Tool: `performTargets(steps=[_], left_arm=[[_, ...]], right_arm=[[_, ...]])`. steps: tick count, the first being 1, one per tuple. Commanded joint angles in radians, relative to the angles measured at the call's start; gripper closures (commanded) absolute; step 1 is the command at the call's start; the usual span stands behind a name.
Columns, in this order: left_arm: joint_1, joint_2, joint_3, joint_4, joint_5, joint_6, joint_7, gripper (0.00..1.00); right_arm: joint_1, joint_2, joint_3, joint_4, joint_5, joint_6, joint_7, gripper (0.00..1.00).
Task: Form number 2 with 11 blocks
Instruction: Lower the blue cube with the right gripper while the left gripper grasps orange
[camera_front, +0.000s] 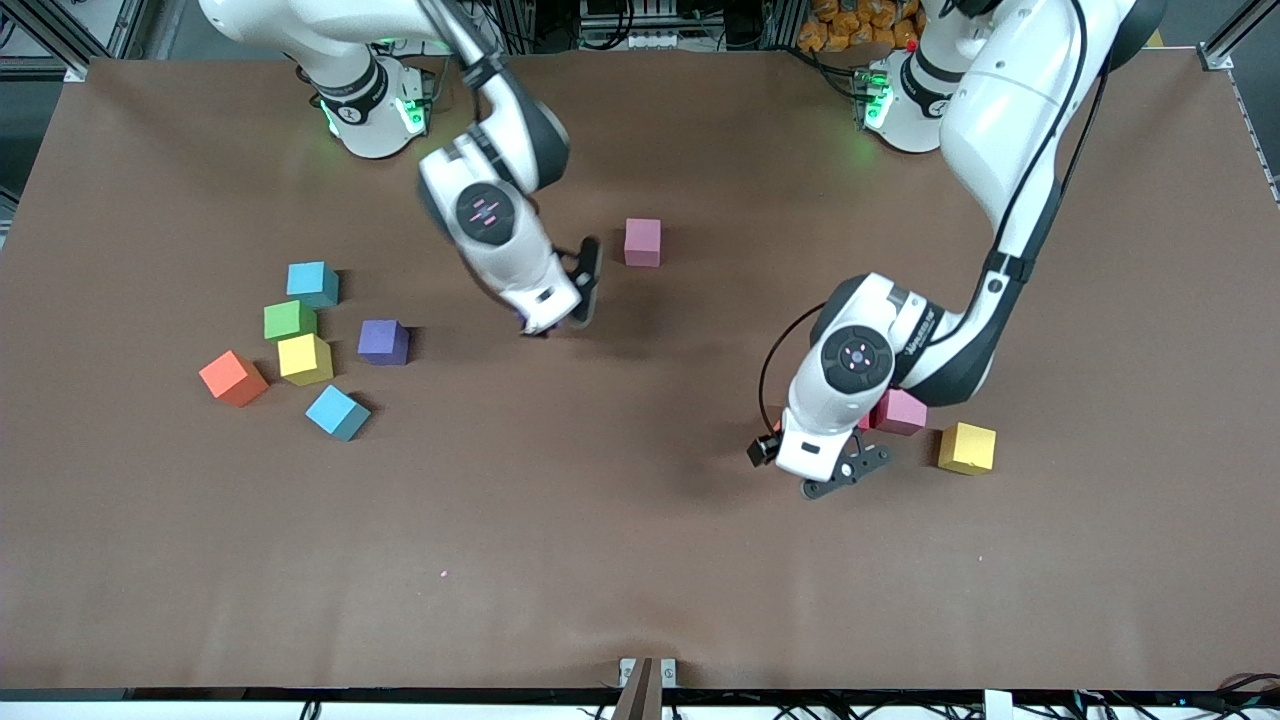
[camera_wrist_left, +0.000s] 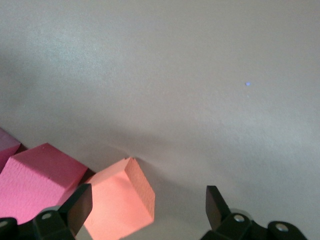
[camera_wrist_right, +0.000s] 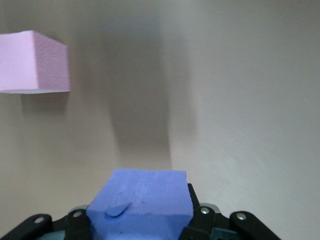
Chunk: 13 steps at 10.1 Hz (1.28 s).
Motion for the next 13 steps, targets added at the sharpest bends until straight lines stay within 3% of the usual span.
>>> performTargets(steps=[1,3,4,6,13], left_arm=[[-0.002,0.000,0.007,0.030,-0.044,-0.015,-0.125,0.00],[0.010,0.000,0.009,0.007,-0.047,-0.015,-0.323,0.00],[0.018,0.000,0.009,-0.002,-0.049,-0.017,-0.385,0.00],[0.036,-0.022,0.007,-0.071,-0.050,-0.017,-0.404,0.00],[0.023,-0.034,-0.001,-0.125,-0.044,-0.020,-0.450,0.00]], right_arm=[[0.002,-0.018,0.085,-0.152,-0.024,0.177,0.014,0.80],[0.005,-0.004,0.186,-0.152,-0.027,0.179,0.147,0.80],[0.024,0.008,0.198,-0.149,-0.029,0.183,0.185,0.80],[0.051,0.027,0.196,-0.144,-0.036,0.190,0.199,0.80],[0.057,0.076,0.193,-0.131,-0.044,0.233,0.201,0.80]])
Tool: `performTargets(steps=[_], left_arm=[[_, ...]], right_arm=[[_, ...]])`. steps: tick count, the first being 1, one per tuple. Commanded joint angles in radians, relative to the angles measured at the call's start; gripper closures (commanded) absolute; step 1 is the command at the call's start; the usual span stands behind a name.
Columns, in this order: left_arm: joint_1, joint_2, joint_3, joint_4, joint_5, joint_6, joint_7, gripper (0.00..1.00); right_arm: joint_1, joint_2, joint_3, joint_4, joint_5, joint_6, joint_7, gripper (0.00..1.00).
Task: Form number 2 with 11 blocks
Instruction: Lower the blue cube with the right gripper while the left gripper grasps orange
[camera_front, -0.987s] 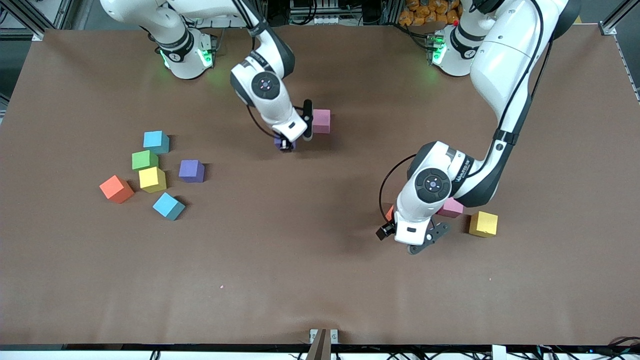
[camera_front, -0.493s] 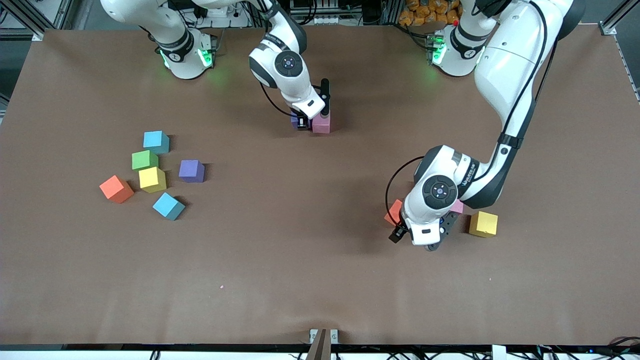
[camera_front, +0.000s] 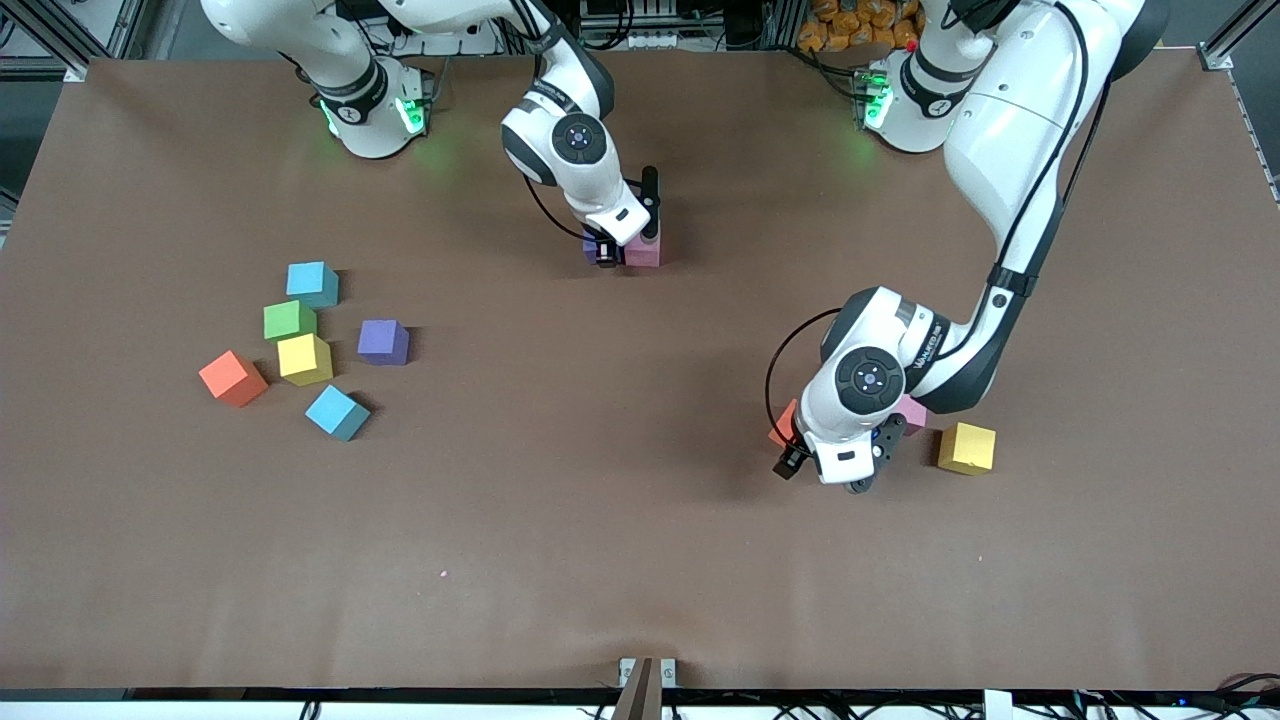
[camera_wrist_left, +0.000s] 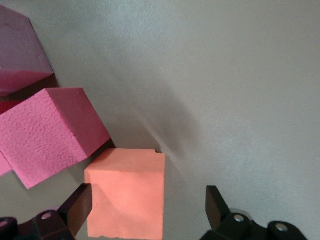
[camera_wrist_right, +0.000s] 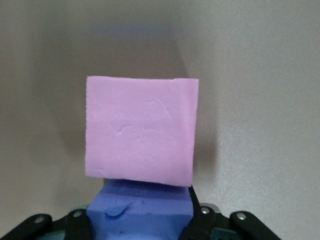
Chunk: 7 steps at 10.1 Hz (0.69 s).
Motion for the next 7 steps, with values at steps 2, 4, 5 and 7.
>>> performTargets(steps=[2,4,5,7], left_arm=[[-0.003,-0.041,0.003,-0.063,-0.008,-0.006,0.004,0.00],[-0.005,-0.041,0.003,-0.070,-0.007,-0.006,0.003,0.00],[-0.005,-0.041,0.003,-0.071,-0.005,-0.006,0.007,0.00],[-0.002,-0.036,0.003,-0.071,-0.002,-0.006,0.011,0.00]], right_arm=[[0.005,0.019,-0.003,0.022,-0.017,0.003,0.056,0.80],[0.015,0.021,-0.006,0.027,-0.017,0.003,0.070,0.79],[0.016,0.024,-0.006,0.032,-0.018,0.003,0.070,0.79],[0.022,0.035,-0.010,0.041,-0.018,0.003,0.071,0.79]])
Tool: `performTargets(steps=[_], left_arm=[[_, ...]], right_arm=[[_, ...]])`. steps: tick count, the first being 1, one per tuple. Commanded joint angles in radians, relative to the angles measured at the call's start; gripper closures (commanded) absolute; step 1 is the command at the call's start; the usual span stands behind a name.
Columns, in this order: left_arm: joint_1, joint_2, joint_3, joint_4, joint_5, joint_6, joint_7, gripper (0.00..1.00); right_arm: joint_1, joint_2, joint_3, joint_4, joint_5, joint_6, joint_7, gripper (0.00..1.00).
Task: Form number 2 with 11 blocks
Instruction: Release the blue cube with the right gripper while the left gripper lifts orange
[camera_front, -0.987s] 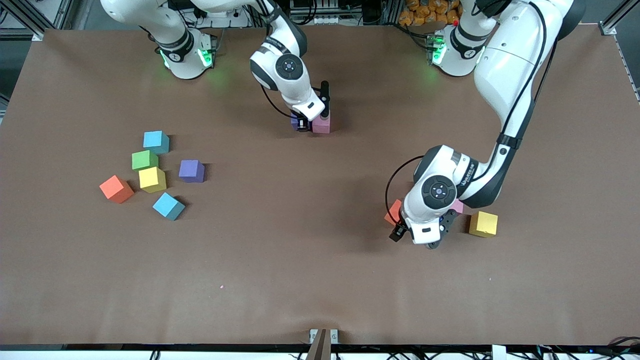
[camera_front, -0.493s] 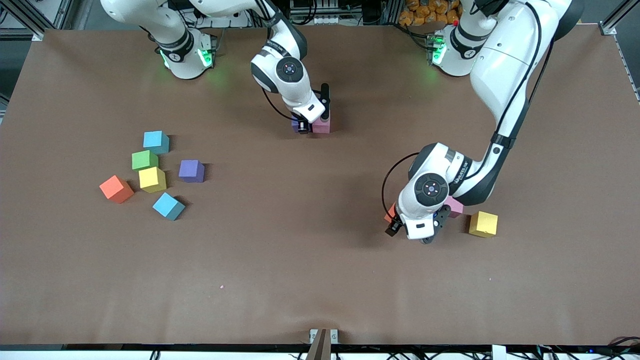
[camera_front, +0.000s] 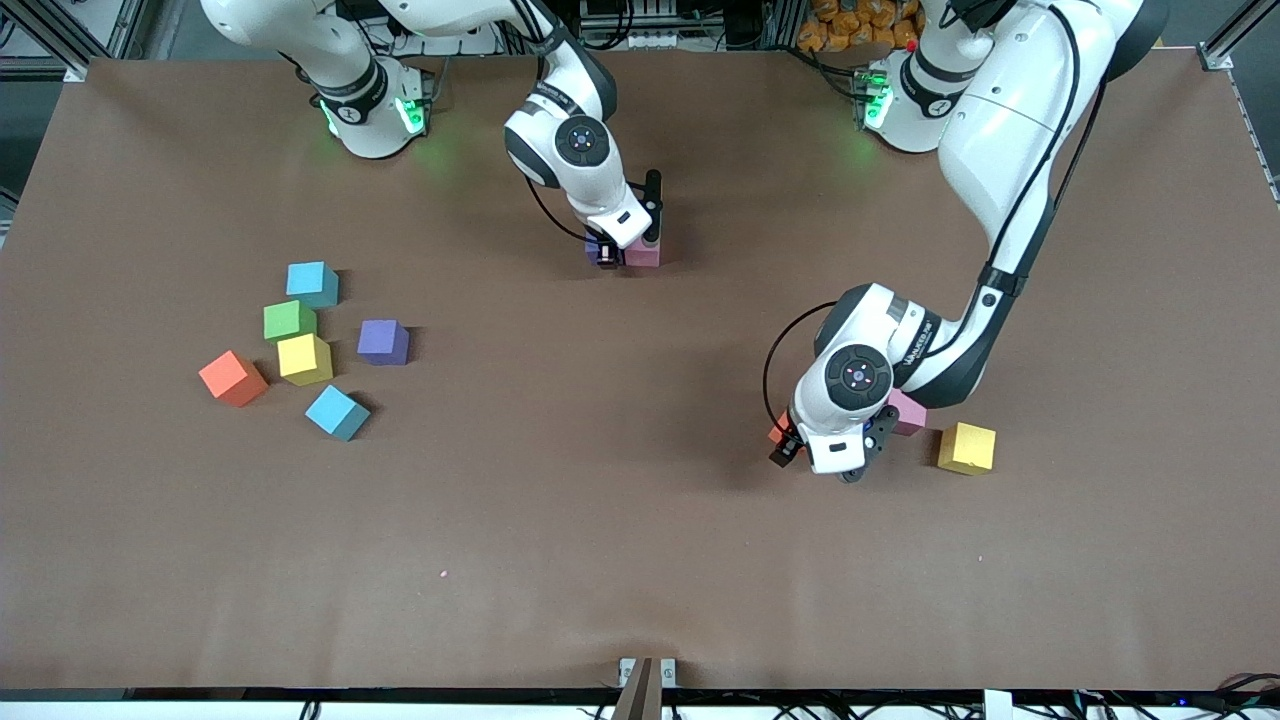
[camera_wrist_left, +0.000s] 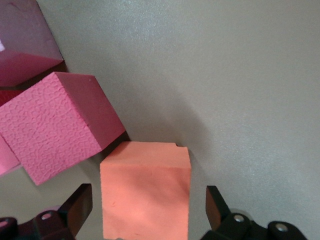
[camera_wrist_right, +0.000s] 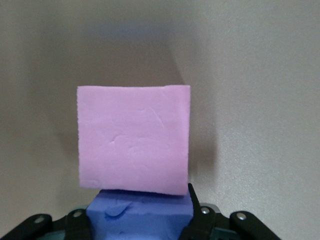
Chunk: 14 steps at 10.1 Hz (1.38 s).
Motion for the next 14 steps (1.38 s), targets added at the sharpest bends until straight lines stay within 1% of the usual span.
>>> performTargets(steps=[1,2,3,4,5,6,7,8,11,13,14], left_arm=[[0.002,-0.029,0.003,-0.032,-0.002,-0.006,0.019,0.00],[0.005,-0.026,0.003,-0.032,-0.002,-0.006,0.022,0.00],[0.007,-0.026,0.003,-0.031,-0.002,-0.006,0.031,0.07],[0.007,-0.022,0.003,-0.032,-0.002,-0.006,0.035,0.19],[0.008,-0.022,0.003,-0.037,-0.002,-0.006,0.044,0.28],[0.008,-0.021,0.003,-0.038,-0.002,-0.006,0.068,0.31],[0.011,-0.022,0.003,-0.038,-0.007,-0.006,0.100,0.37],[0.011,-0.024,0.003,-0.038,-0.008,-0.006,0.114,0.46],[0.011,-0.053,0.003,-0.035,-0.008,-0.008,0.113,0.49],[0.010,-0.097,-0.004,-0.035,-0.018,-0.079,0.113,0.51],[0.011,-0.119,-0.022,-0.043,-0.040,-0.096,0.098,0.51]], right_arm=[[0.019,0.020,-0.009,0.024,-0.017,0.002,0.030,0.78],[0.019,0.020,-0.009,0.025,-0.017,0.002,0.030,0.74],[0.019,0.022,-0.009,0.027,-0.017,0.002,0.030,0.64],[0.019,0.029,-0.009,0.031,-0.017,0.002,0.030,0.55],[0.019,0.029,-0.011,0.031,-0.017,0.002,0.030,0.43],[0.019,0.029,-0.012,0.031,-0.017,0.002,0.030,0.28],[0.020,0.029,-0.015,0.031,-0.017,0.002,0.030,0.00],[0.020,0.026,-0.015,0.031,-0.014,-0.003,0.030,0.00],[0.020,0.002,-0.014,0.030,-0.012,-0.018,0.031,0.00],[0.017,-0.035,-0.014,0.030,-0.011,-0.065,0.030,0.00],[0.017,-0.059,-0.014,0.028,-0.011,-0.078,0.020,0.00]])
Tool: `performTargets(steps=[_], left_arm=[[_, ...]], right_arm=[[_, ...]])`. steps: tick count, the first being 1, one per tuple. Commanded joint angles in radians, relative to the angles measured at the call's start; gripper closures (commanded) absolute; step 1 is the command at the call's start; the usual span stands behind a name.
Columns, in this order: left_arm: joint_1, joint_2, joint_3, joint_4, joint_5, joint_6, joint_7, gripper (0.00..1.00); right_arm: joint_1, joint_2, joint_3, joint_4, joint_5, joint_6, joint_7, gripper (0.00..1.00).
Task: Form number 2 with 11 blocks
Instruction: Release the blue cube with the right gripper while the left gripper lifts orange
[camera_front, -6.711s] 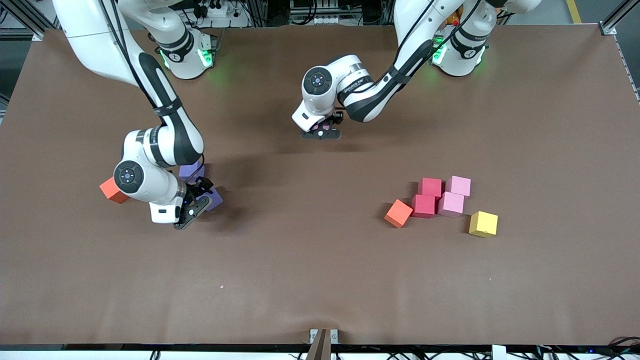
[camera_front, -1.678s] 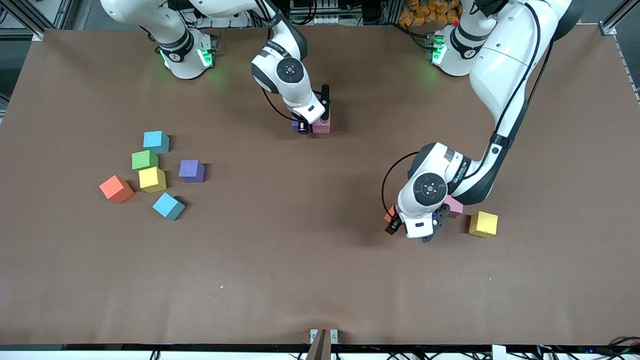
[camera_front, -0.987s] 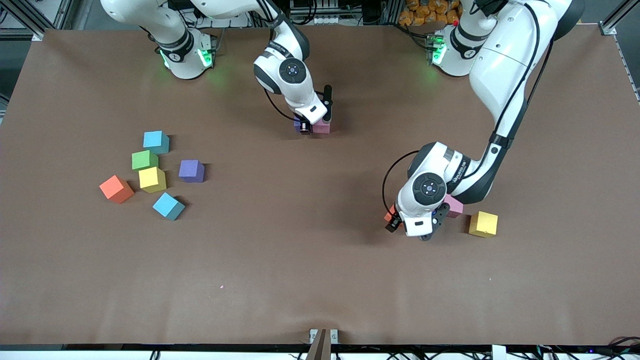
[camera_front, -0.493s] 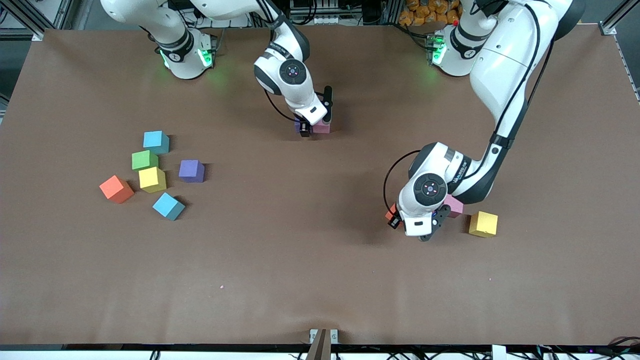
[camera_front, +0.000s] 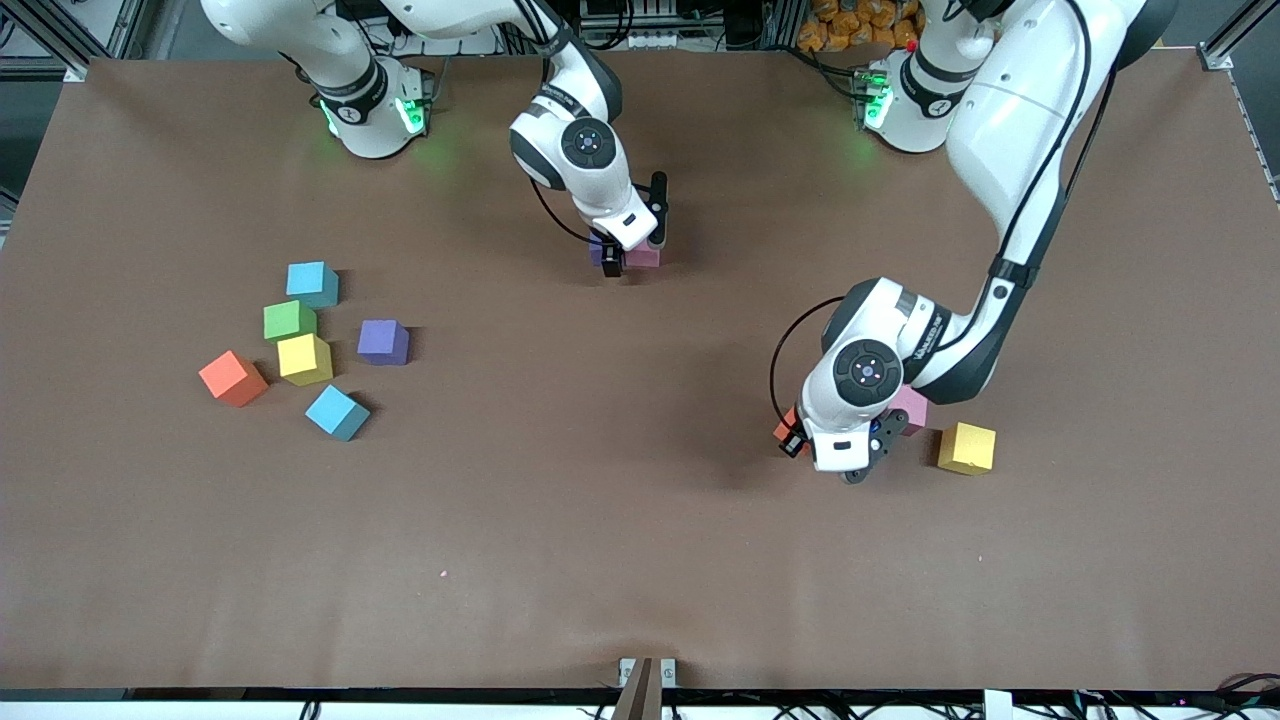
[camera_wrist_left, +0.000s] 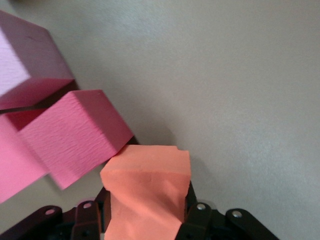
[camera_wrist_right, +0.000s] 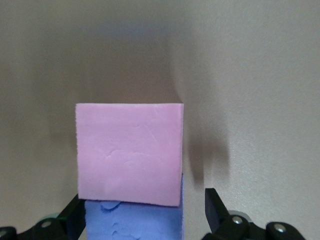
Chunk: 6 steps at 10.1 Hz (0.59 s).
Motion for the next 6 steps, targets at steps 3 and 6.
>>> performTargets(steps=[3,6], left_arm=[[-0.003,-0.078,-0.066,-0.038,-0.068,-0.080,-0.114,0.51],[0.000,-0.078,-0.128,-0.067,-0.068,-0.079,-0.286,0.51]], right_arm=[[0.001,-0.155,-0.015,-0.027,-0.012,-0.133,0.018,0.00],[-0.094,-0.223,-0.032,-0.058,-0.012,-0.196,0.011,0.00]])
